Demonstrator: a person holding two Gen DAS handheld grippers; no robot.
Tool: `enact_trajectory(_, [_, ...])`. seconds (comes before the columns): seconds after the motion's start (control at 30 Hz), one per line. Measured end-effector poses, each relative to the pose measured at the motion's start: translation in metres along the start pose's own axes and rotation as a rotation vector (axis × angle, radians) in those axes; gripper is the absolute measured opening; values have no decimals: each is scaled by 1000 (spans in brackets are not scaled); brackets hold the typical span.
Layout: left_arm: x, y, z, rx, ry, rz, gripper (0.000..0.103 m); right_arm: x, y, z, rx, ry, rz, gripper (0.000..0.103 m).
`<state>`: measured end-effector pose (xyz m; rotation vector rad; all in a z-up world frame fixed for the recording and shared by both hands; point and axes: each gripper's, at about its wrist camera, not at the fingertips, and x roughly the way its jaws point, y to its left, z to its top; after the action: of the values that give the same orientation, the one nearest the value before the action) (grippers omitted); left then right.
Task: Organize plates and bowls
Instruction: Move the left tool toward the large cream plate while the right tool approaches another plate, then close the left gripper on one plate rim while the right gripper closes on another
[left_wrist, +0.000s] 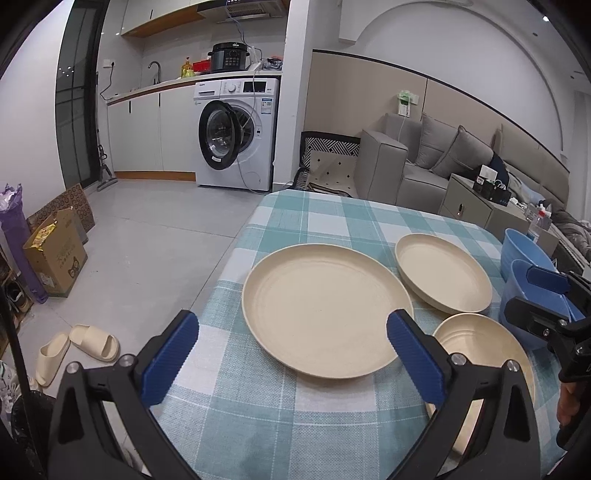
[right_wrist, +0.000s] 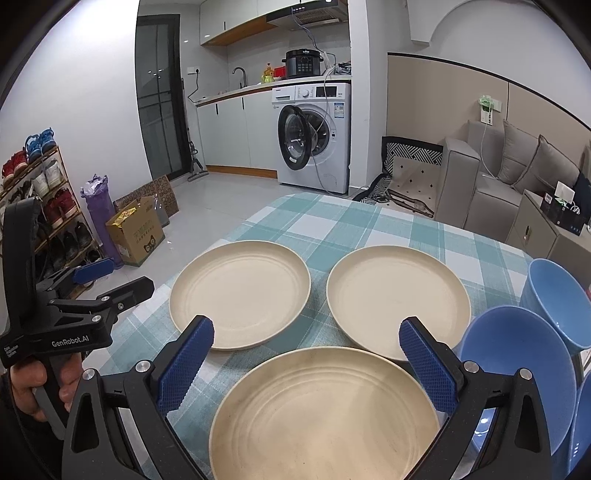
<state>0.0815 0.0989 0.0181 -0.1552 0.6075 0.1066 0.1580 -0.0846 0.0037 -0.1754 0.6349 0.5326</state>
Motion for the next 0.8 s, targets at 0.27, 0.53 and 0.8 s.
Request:
enact_trajectory(0.27, [10, 3, 3, 9, 4, 8, 102, 14, 0, 1, 7, 19, 5, 103])
enact_trajectory(0.53, [28, 4, 7, 29, 29, 19, 102, 31, 2, 5, 8, 61, 20, 92])
enact_trajectory(0.8, [45, 15, -2, 9, 92, 4, 101, 55, 5, 7, 20, 124, 44, 84])
